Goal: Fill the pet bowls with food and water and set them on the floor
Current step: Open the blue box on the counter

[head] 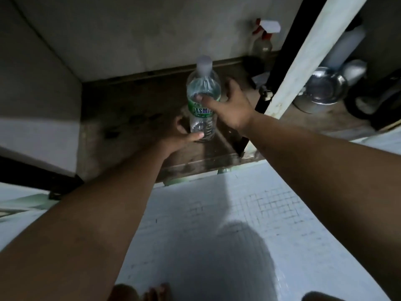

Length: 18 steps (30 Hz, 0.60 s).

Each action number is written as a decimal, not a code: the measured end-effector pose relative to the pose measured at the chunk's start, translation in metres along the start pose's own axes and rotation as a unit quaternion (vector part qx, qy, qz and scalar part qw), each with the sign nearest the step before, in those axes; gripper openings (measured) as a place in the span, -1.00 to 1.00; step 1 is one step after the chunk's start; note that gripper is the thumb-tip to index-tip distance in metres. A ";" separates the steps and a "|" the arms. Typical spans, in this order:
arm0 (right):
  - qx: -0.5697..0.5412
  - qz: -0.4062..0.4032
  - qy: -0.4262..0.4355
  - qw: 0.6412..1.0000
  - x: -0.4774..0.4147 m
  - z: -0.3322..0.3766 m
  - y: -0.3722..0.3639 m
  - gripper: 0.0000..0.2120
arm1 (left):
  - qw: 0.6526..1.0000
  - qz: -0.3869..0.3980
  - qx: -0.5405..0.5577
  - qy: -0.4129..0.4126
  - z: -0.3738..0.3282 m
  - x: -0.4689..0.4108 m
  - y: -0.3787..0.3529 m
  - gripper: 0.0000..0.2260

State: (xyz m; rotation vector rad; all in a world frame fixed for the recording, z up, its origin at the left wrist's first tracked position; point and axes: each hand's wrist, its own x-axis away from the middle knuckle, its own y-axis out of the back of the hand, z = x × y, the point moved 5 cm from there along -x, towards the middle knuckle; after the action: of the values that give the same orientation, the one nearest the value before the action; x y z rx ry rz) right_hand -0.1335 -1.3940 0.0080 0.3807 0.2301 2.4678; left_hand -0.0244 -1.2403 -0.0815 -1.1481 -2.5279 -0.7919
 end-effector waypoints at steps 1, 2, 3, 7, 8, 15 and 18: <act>-0.014 0.011 -0.005 1.000 -0.006 -0.003 -0.001 -0.05 | 1.000 0.005 0.018 -0.005 -0.003 -0.010 -0.003 -0.09; -0.025 0.026 -0.011 0.999 -0.011 -0.005 -0.004 -0.20 | 1.000 0.007 0.030 -0.007 -0.005 -0.018 -0.005 -0.10; -0.034 0.039 -0.012 0.999 -0.013 -0.006 -0.004 -0.35 | 0.999 0.009 0.037 -0.009 -0.008 -0.025 -0.008 -0.12; -0.073 0.058 0.006 0.996 -0.014 -0.002 -0.011 -0.43 | 0.996 0.032 0.081 -0.006 -0.014 -0.034 -0.020 -0.45; -0.072 0.059 0.015 0.996 -0.012 0.000 -0.012 -0.38 | 0.995 0.035 0.090 -0.009 -0.013 -0.034 -0.022 -0.51; -0.080 0.055 0.006 0.995 0.036 0.001 -0.015 -0.40 | 0.994 0.061 0.090 0.024 -0.006 0.007 -0.021 -0.32; -0.086 0.060 -0.005 0.994 0.066 0.011 -0.011 -0.36 | 0.993 0.087 0.071 0.026 -0.014 0.038 -0.018 -0.26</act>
State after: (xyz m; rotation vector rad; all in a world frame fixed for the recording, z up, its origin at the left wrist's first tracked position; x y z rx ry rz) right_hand -0.1743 -1.3445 0.0297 0.3409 -0.0113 2.5800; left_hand -0.0624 -1.2345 -0.0599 -1.2608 -2.3600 -0.5802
